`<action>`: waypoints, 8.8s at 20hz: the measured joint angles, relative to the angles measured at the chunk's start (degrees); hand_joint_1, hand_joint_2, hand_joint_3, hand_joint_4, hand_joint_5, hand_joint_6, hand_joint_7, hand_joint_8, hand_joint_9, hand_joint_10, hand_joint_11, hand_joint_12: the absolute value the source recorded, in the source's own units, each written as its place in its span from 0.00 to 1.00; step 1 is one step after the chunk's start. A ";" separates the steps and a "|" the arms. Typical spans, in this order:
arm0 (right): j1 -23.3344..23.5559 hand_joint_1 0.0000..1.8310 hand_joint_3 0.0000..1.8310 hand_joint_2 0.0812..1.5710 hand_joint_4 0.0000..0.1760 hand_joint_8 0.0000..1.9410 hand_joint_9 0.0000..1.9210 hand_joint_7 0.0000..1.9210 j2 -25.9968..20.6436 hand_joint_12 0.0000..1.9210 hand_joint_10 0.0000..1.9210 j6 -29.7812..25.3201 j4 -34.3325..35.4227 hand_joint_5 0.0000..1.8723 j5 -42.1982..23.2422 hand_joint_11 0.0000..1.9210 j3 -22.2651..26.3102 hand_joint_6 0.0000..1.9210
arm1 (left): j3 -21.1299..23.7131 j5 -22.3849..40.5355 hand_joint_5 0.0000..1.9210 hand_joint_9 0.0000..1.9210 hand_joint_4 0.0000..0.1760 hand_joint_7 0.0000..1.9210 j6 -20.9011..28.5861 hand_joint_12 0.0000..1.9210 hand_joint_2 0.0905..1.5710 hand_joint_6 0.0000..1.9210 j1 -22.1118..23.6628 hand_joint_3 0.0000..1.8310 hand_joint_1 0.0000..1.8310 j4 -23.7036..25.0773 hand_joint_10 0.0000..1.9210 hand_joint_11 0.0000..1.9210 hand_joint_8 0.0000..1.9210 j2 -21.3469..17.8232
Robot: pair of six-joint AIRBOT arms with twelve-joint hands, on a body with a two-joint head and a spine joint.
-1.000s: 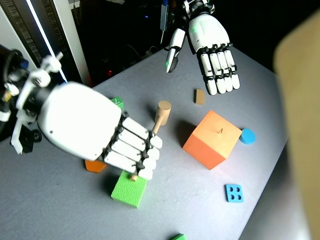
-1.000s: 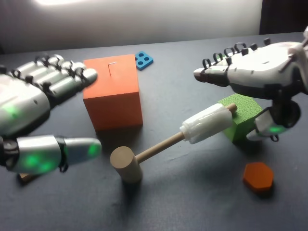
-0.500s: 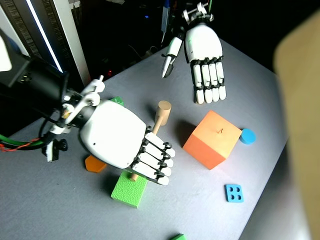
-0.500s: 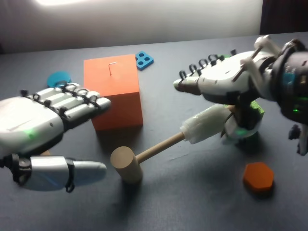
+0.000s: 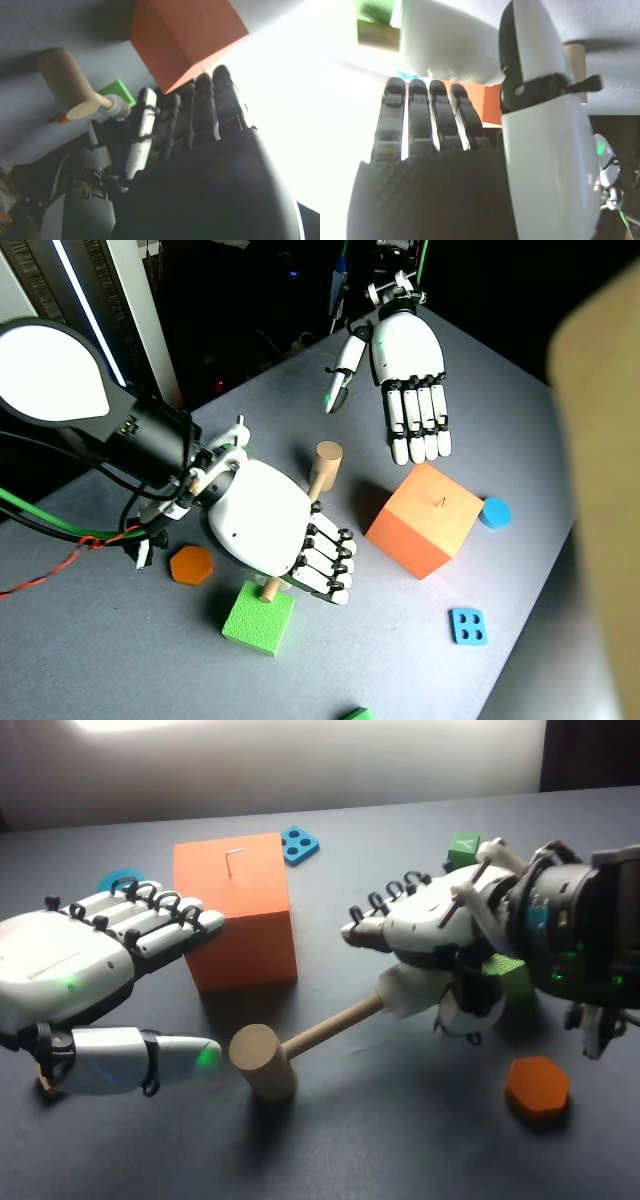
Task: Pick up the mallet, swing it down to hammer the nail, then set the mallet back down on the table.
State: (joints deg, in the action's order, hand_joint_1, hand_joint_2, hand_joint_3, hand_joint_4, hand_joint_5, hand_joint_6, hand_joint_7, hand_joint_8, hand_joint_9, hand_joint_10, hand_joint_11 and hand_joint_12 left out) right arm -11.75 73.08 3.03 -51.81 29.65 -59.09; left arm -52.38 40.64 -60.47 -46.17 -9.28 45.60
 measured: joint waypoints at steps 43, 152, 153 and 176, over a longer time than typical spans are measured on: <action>-3.93 0.73 0.01 0.85 0.00 1.00 0.62 0.58 4.85 1.00 1.00 2.23 1.62 0.49 -2.89 0.60 -6.51 1.00 | -4.94 1.38 0.04 0.03 0.00 0.04 1.62 0.00 0.73 0.00 0.22 0.00 0.00 -3.37 0.00 0.01 0.00 5.27; -17.22 0.03 0.00 0.84 0.00 0.26 0.57 0.63 0.35 0.62 0.36 -68.00 -94.66 0.57 -1.49 0.46 3.96 0.31 | 2.23 -7.19 0.06 0.05 0.00 0.06 10.93 0.05 0.76 0.01 10.75 0.00 0.00 12.74 0.01 0.01 0.01 -5.07; -17.42 0.02 0.00 0.83 0.00 0.16 0.57 0.62 0.35 0.62 0.29 -68.00 -95.19 0.57 -1.38 0.42 4.07 0.22 | 2.23 -7.19 0.07 0.05 0.00 0.07 10.93 0.05 0.76 0.01 10.75 0.00 0.00 12.72 0.01 0.01 0.01 -5.07; -13.22 0.11 0.00 0.80 0.00 0.01 0.43 0.44 -18.08 0.61 0.03 -76.87 -95.80 0.39 0.26 0.18 19.02 0.01 | 2.10 -7.23 0.07 0.06 0.00 0.07 10.95 0.09 0.75 0.00 10.75 0.00 0.00 12.02 0.00 0.00 0.00 -5.14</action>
State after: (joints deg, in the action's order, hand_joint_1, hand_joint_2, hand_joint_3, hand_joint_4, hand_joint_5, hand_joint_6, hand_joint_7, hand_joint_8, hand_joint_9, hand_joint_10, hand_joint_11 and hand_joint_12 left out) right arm -24.97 55.00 -73.84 -147.61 29.91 -40.07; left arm -50.28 33.41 -49.52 -35.42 2.74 40.47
